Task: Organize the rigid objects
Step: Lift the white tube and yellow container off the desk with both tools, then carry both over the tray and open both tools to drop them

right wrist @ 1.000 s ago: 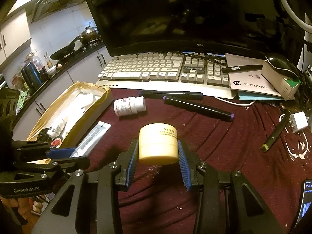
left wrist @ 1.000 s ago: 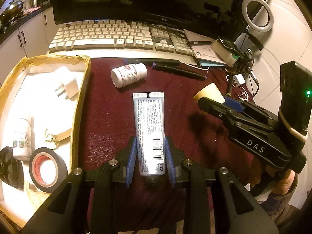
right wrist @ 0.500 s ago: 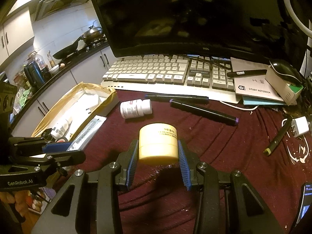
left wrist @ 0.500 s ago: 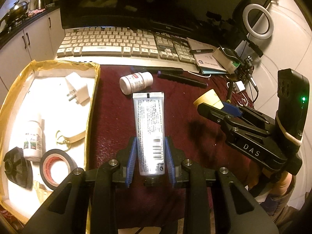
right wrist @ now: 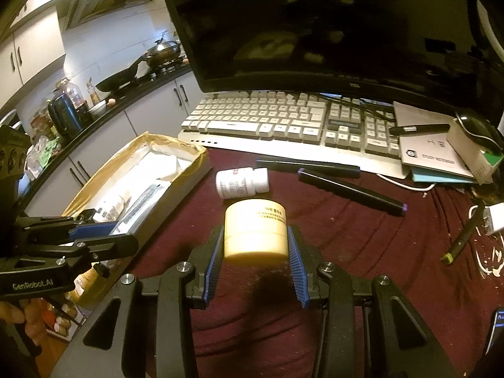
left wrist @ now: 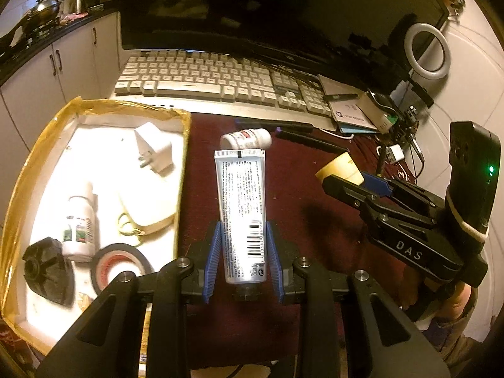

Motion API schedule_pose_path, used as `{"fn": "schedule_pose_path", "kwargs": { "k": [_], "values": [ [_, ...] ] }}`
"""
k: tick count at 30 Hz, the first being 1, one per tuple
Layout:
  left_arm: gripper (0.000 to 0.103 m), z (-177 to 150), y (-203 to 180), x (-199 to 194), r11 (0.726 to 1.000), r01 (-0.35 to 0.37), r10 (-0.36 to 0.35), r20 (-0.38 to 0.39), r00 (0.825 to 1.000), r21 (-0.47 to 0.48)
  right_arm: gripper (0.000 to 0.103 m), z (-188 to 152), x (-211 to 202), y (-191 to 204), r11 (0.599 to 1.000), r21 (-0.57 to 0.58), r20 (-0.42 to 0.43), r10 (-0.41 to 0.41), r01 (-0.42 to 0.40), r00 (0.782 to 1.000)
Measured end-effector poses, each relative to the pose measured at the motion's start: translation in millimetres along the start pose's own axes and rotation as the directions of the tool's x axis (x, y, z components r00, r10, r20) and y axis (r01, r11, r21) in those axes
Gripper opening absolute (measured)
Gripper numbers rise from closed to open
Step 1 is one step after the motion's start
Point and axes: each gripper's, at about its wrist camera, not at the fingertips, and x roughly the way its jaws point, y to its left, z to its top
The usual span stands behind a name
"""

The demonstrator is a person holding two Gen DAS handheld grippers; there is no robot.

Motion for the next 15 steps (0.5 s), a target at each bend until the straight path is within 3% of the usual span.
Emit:
{"fn": "schedule_pose_path", "kwargs": {
  "k": [7,15],
  "values": [
    [0.026,14.0,36.1,-9.9,0.996,-0.026,0.027,0.018,0.999,-0.085,0.035,14.3,12.0,18.4,0.997,-0.02,-0.002,0.074,-0.074,0.997],
    [0.026,28.6,87.2,-15.2,0.978,-0.132,0.137,0.02,0.99,-0.163,0.035,38.7,37.0,46.4,0.976,-0.056,-0.039,0.21,-0.212,0.977]
  ]
}}
